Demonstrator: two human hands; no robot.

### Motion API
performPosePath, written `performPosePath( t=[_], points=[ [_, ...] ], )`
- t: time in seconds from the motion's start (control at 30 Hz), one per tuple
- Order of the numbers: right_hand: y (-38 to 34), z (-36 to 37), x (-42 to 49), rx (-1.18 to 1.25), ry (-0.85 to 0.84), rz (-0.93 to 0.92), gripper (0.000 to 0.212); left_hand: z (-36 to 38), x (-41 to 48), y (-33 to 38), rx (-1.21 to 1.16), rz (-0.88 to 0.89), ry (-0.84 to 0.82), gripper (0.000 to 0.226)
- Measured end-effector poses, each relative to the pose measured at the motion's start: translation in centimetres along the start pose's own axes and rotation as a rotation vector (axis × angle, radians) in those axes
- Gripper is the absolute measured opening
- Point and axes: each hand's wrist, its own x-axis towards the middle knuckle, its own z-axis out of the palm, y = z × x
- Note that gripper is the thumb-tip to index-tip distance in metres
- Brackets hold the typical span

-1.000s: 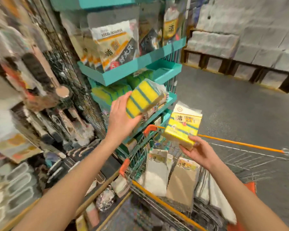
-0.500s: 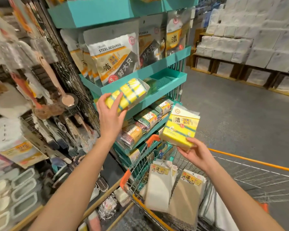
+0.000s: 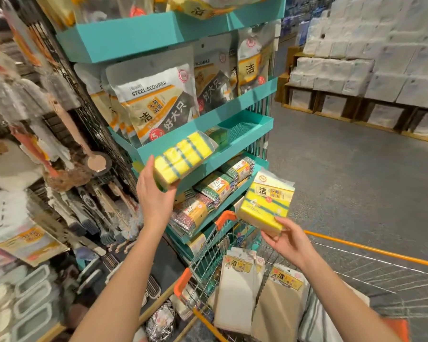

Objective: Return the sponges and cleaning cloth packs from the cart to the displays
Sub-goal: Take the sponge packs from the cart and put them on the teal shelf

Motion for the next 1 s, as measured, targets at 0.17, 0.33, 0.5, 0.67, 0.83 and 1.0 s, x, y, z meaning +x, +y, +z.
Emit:
performPosePath(
  t=[0.17,0.33,0.5,0.67,0.83,1.0],
  points=[
    [0.0,-0.1,0.3,-0.021,-0.006,-0.008,0.055,-0.1,0.0,-1.3,0.124,0.187,-0.03,0.083],
    [-0.5,-0.2,0.5,-0.016,0.005,-0.016,0.07,0.0,1.0,-2.8,0.186,0.252,-0.06,0.074],
    [-0.8,-0.1,0.5,0.009,0.043,-0.035,0.029,0.2,0.9,-3.1,0.045,0.066,-0.144,0.067],
    [-0.5,-0.5,1.0,-0.012,0.065,-0.019,0.027,0.0,2.2,-2.8,0.103,0.066,-0.23,0.07],
    [0.2,-0.2,2.0,-0.011,0.068,0.019,0.041,-0.5,3.7,-3.2,0.263,0.185,-0.3,0.06],
    [1.2,0.3,2.9,-0.007,0.077,0.037,0.032,-0.6,4.8,-3.9,0.354,0.141,-0.449,0.055]
  ],
)
